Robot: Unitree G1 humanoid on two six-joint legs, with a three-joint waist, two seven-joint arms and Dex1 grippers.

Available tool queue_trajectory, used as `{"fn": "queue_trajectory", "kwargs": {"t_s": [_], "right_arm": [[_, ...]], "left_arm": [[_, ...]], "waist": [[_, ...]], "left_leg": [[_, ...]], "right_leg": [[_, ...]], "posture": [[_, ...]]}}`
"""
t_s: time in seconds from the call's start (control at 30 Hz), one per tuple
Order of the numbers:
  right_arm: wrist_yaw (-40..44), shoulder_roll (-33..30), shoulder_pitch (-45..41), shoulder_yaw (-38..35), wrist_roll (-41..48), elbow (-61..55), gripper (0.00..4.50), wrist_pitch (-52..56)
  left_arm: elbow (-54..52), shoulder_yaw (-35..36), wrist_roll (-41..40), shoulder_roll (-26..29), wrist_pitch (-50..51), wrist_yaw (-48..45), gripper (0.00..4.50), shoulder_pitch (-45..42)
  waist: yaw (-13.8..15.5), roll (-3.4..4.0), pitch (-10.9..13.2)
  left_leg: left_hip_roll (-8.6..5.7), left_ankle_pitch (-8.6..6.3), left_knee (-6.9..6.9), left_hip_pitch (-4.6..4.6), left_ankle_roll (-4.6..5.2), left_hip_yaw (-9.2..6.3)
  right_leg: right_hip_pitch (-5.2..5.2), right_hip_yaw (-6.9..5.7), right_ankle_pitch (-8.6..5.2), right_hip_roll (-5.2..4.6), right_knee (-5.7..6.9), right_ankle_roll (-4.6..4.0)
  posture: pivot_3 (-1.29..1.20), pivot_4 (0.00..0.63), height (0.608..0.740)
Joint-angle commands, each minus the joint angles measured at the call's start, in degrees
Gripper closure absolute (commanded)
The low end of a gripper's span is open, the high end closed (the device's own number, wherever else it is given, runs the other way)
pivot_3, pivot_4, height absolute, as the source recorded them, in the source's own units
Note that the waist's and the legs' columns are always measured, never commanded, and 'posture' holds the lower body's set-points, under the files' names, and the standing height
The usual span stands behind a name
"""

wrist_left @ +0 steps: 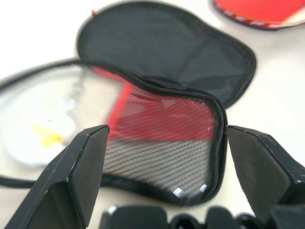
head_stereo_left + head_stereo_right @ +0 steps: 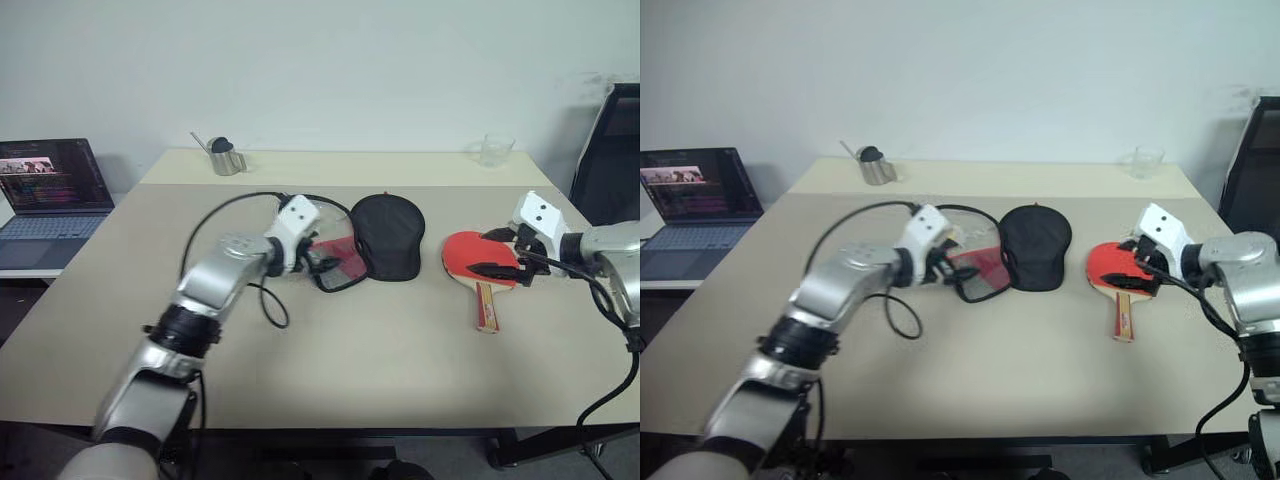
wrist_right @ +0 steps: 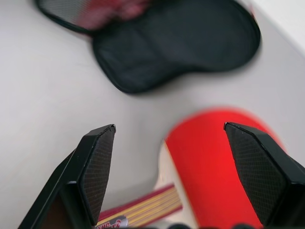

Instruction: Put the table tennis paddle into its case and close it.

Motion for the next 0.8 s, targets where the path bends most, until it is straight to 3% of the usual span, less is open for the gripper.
{"fn": "queue_trajectory", "kwargs": {"t_s": [0.03, 0.17, 0.47, 0.8], "right_arm": [[-8.0, 1.6, -1.2, -2.2, -0.5, -3.6, 0.53, 12.6], [-16.1, 5.1, -2.1, -4.9, -0.2, -4.9, 0.53, 24.8], [-30.6, 12.7, -2.3, -11.1, -0.4, -6.0, 0.53, 36.5], [-38.2, 17.5, -0.8, -14.7, 0.3, -9.2, 0.53, 41.0]], "left_arm": [[-3.6, 4.5, -1.8, 4.0, -6.1, -7.3, 0.26, 1.1], [-3.3, 7.3, -2.4, 8.8, -9.4, -13.2, 0.26, 3.4], [-1.7, 11.8, -2.7, 16.2, -12.7, -21.2, 0.26, 7.2], [-1.0, 14.5, -2.8, 17.6, -13.5, -22.9, 0.26, 8.9]], "waist": [[0.0, 0.00, 0.0], [-0.1, 0.01, 0.0], [-0.2, 0.01, 0.0], [-0.2, 0.01, 0.0]], "left_leg": [[-0.01, 0.00, 0.01, 0.00, 0.01, 0.01], [0.02, -0.02, 0.01, -0.10, 0.04, 0.02], [-0.01, 0.00, 0.08, -0.66, 0.13, -0.01], [-0.03, -0.03, 0.08, -0.69, 0.22, 0.00]], "right_leg": [[0.00, 0.00, 0.00, 0.00, -0.01, 0.00], [-0.10, -0.01, 0.00, -0.01, -0.01, 0.00], [-0.63, -0.08, 0.01, 0.12, 0.08, 0.00], [-0.64, -0.09, 0.01, 0.17, 0.08, 0.01]], "posture": [[0.00, 0.150, 0.740], [0.00, 0.150, 0.740], [0.00, 0.150, 0.740], [0.00, 0.150, 0.740]]}}
